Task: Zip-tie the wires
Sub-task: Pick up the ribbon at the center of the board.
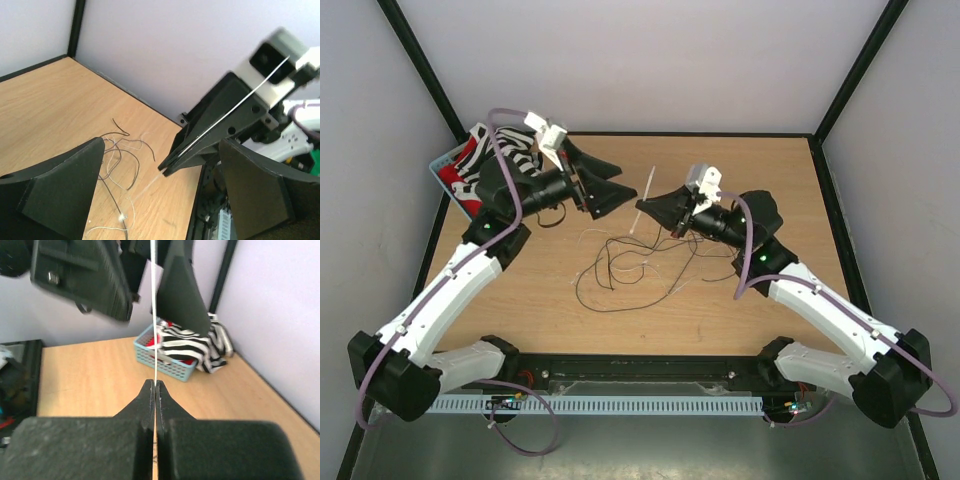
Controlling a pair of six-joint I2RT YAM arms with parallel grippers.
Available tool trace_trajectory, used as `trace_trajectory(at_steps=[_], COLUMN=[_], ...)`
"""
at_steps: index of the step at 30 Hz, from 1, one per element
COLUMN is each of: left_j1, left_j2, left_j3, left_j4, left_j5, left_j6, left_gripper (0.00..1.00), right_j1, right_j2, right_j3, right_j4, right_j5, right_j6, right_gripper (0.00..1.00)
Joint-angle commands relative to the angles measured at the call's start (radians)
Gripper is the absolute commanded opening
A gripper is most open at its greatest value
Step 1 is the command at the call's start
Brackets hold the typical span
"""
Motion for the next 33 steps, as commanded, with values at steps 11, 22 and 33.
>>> trace_trajectory(at_steps=[11,22,33], left_j1=[0.215,0.215,0.065], left_j2=[-0.082,-0.048,0.057], left_j3=[-0.022,-0.16,-0.094], left_j4=[-0.336,-0.298,-0.258], left_j5=[0.017,0.093,0.069], left_j6=[-0.847,-1.184,-1.218], left_gripper=[0.99,0.99,0.81], right_j1=[0.007,0.127,0.228], right_j2=[-0.092,-0.122,-0.07], right_j3=[-0.217,-0.205,-0.21], right_j4=[0.384,0.222,0.192], right_j5=[0.108,0.08,0.074], right_j6=[-0.639,-0.989,-1.104], right_gripper=[0.0,0.0,0.0])
